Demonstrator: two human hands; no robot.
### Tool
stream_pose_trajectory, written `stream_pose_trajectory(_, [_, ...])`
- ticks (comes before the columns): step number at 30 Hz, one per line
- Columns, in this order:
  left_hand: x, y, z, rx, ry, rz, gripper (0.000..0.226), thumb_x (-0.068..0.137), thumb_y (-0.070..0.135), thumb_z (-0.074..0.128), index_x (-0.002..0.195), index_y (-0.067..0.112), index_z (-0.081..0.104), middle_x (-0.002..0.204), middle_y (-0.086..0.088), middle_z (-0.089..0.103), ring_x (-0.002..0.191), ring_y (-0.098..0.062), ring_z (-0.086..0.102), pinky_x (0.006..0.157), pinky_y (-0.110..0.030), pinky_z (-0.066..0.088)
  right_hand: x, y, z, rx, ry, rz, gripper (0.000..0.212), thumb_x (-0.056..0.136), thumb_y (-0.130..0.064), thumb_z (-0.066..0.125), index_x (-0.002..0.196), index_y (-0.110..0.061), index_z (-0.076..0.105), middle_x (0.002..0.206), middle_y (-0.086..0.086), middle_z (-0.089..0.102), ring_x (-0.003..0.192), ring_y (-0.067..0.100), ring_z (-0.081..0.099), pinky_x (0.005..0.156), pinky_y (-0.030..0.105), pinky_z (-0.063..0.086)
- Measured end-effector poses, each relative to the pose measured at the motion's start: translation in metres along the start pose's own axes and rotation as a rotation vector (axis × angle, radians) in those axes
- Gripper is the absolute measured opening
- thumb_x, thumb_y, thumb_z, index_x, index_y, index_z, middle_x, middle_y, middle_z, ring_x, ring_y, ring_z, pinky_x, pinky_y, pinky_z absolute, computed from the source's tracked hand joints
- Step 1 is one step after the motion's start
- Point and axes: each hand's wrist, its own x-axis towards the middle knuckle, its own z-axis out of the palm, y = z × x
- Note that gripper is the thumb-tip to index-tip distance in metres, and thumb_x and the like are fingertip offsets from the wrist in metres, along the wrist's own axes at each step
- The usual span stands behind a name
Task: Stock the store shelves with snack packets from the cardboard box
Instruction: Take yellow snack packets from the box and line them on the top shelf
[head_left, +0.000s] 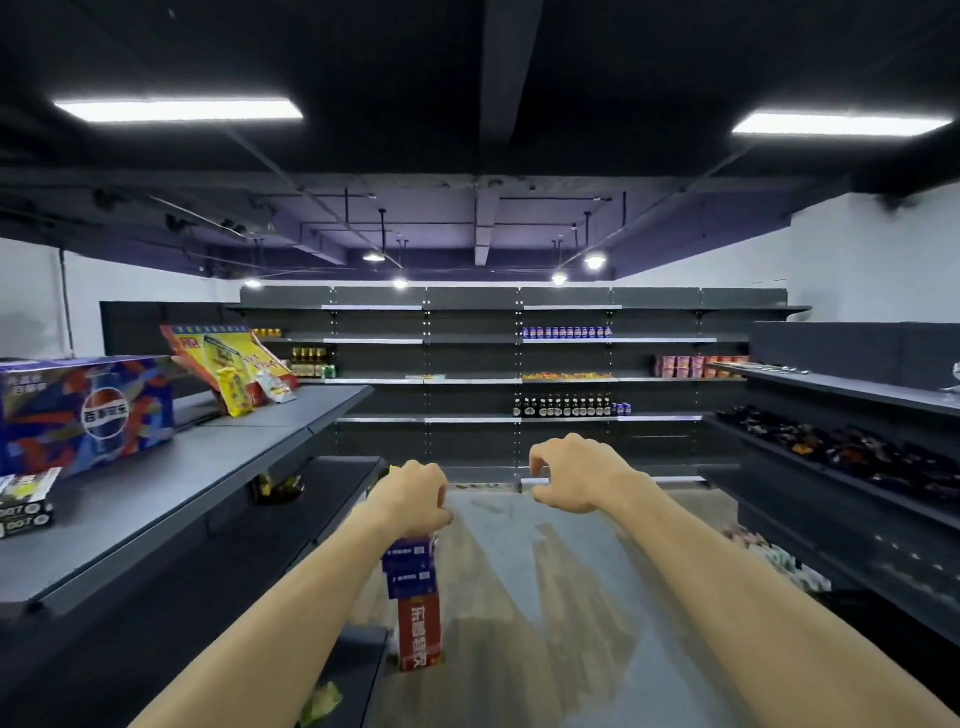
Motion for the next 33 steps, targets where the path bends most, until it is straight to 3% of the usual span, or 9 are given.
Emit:
stream_pose_trajectory(7, [0.116, -0.027, 0.022, 0.104, -0.007, -0.065, 0.019, 0.087, 0.043, 0.061, 0.088, 0.023, 0.059, 0.091, 0.007, 0.063, 0.080, -0.012, 0.060, 0.065, -0.026, 0.047, 0.150, 0.055, 0.042, 0.074, -0.055, -0.065, 0.031, 0.088, -0.034, 0.056, 0.117, -0.025, 0.060, 0.122, 0.001, 0.059, 0.104, 0.025, 0.060, 0.086, 0.033, 0.047])
stream_pose_trajectory(18, [0.290, -0.149, 0.088, 0.108, -0.004, -0.204, 0.017, 0.087, 0.038, 0.062, 0.089, 0.022, 0.065, 0.090, 0.003, 0.067, 0.076, -0.017, 0.062, 0.063, -0.029, 0.045, 0.384, 0.017, 0.142, 0.049, -0.036, -0.274, 0.028, 0.090, -0.037, 0.054, 0.115, -0.025, 0.059, 0.116, 0.002, 0.062, 0.097, 0.022, 0.060, 0.076, 0.033, 0.046])
stream_pose_trajectory(25, [0.446, -0.236, 0.128, 0.048, -0.041, -0.223, 0.013, 0.088, 0.034, 0.062, 0.088, 0.022, 0.066, 0.087, 0.003, 0.067, 0.075, -0.014, 0.062, 0.066, -0.029, 0.051, 0.539, 0.034, 0.182, 0.030, -0.050, -0.234, 0.029, 0.091, -0.038, 0.052, 0.116, -0.026, 0.059, 0.119, 0.003, 0.061, 0.104, 0.026, 0.060, 0.083, 0.035, 0.047])
stream_pose_trajectory(30, [0.552, -0.254, 0.170, 0.030, -0.045, -0.246, 0.016, 0.087, 0.034, 0.062, 0.086, 0.018, 0.066, 0.081, 0.002, 0.067, 0.071, -0.015, 0.063, 0.055, -0.026, 0.043, 0.630, 0.073, 0.219, 0.014, -0.081, -0.197, 0.029, 0.090, -0.038, 0.051, 0.116, -0.027, 0.058, 0.120, 0.004, 0.061, 0.104, 0.027, 0.060, 0.084, 0.036, 0.047])
stream_pose_trajectory(33, [0.612, -0.258, 0.204, -0.008, -0.067, -0.276, 0.016, 0.087, 0.034, 0.063, 0.085, 0.018, 0.065, 0.082, 0.001, 0.067, 0.072, -0.015, 0.063, 0.057, -0.026, 0.045, 0.683, 0.103, 0.248, 0.004, -0.108, -0.204, 0.030, 0.091, -0.037, 0.051, 0.118, -0.025, 0.057, 0.122, 0.005, 0.060, 0.104, 0.027, 0.060, 0.086, 0.036, 0.048])
